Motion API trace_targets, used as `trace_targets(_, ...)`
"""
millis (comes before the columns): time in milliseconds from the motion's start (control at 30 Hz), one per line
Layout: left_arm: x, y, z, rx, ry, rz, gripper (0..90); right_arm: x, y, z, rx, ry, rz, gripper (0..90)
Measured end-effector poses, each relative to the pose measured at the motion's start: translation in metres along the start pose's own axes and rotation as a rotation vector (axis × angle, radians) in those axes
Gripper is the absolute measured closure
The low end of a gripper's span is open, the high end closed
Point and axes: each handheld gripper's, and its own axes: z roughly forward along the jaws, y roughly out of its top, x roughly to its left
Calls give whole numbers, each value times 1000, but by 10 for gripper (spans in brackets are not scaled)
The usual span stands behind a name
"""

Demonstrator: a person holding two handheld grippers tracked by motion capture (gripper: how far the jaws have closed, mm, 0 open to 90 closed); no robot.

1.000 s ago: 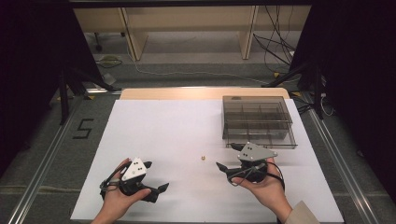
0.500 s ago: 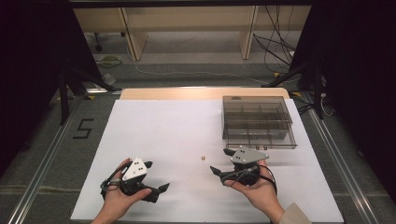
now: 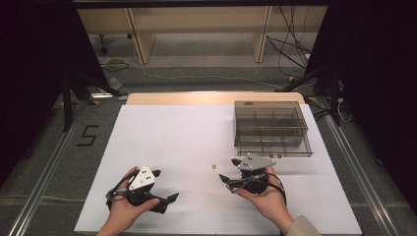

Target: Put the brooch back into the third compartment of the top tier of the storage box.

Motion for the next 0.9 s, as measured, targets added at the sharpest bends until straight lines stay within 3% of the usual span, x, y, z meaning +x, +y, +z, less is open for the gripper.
trace_targets(400,0,0,0,-1,-1,0,21,-3,-2,26,49,-6,35,359)
trace_targets(900,0,0,0,-2,-1,0,21,0,1,48,77,-18,40,363)
